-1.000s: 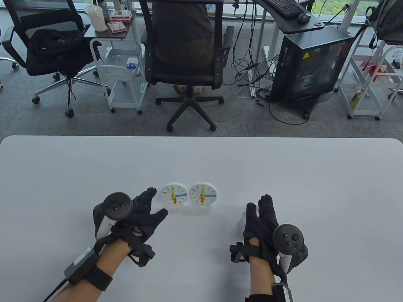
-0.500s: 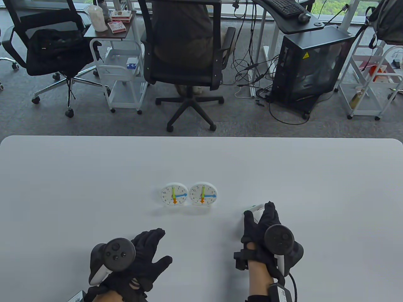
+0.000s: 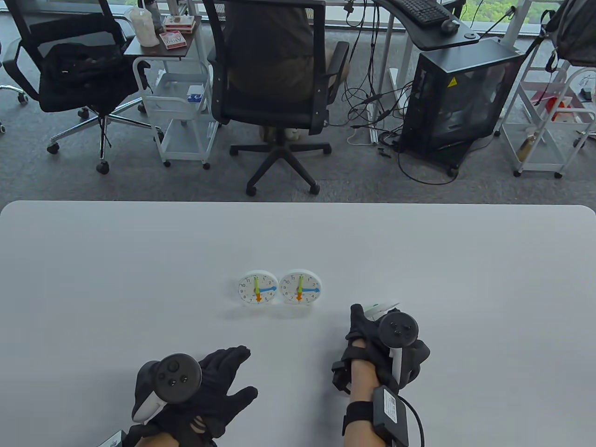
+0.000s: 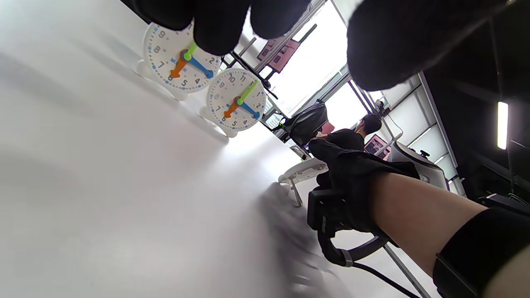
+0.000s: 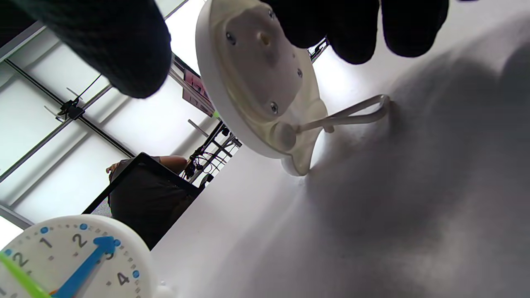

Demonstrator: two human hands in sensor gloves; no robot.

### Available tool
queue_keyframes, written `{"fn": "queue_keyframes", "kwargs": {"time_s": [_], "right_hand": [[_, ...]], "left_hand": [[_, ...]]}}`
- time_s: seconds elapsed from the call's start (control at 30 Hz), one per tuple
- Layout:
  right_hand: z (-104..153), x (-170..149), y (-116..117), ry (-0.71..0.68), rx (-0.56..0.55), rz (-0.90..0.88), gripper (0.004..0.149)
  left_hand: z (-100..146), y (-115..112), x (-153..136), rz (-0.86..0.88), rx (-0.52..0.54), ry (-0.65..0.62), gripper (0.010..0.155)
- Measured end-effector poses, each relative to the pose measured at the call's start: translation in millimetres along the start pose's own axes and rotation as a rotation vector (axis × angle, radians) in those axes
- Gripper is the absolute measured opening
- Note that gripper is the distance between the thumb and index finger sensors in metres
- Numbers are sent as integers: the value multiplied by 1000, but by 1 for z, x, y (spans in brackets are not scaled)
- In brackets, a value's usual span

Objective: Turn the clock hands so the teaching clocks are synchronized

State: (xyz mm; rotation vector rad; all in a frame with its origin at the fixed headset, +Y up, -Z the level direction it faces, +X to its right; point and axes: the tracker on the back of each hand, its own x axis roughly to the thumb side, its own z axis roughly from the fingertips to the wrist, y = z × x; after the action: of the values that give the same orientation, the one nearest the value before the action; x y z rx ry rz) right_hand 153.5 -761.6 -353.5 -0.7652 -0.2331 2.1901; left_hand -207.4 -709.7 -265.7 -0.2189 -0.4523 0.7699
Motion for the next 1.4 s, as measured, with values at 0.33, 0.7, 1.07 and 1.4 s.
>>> {"fn": "queue_keyframes", "kwargs": {"time_s": [0.33, 0.7, 1.07, 1.4], "right_hand": [[-11, 1, -14, 44, -72, -77, 57], [16, 22, -36, -274, 389, -344, 57], [111, 67, -29, -638, 686, -476, 56], [138, 71, -14, -756, 848, -459, 55]], "left_hand": [[-2, -1, -3, 23, -30, 11, 80], [1, -1, 3, 19, -10, -31, 79], [7, 13, 2, 185, 161, -110, 82], [3, 8, -8, 590, 107, -126, 67]]}}
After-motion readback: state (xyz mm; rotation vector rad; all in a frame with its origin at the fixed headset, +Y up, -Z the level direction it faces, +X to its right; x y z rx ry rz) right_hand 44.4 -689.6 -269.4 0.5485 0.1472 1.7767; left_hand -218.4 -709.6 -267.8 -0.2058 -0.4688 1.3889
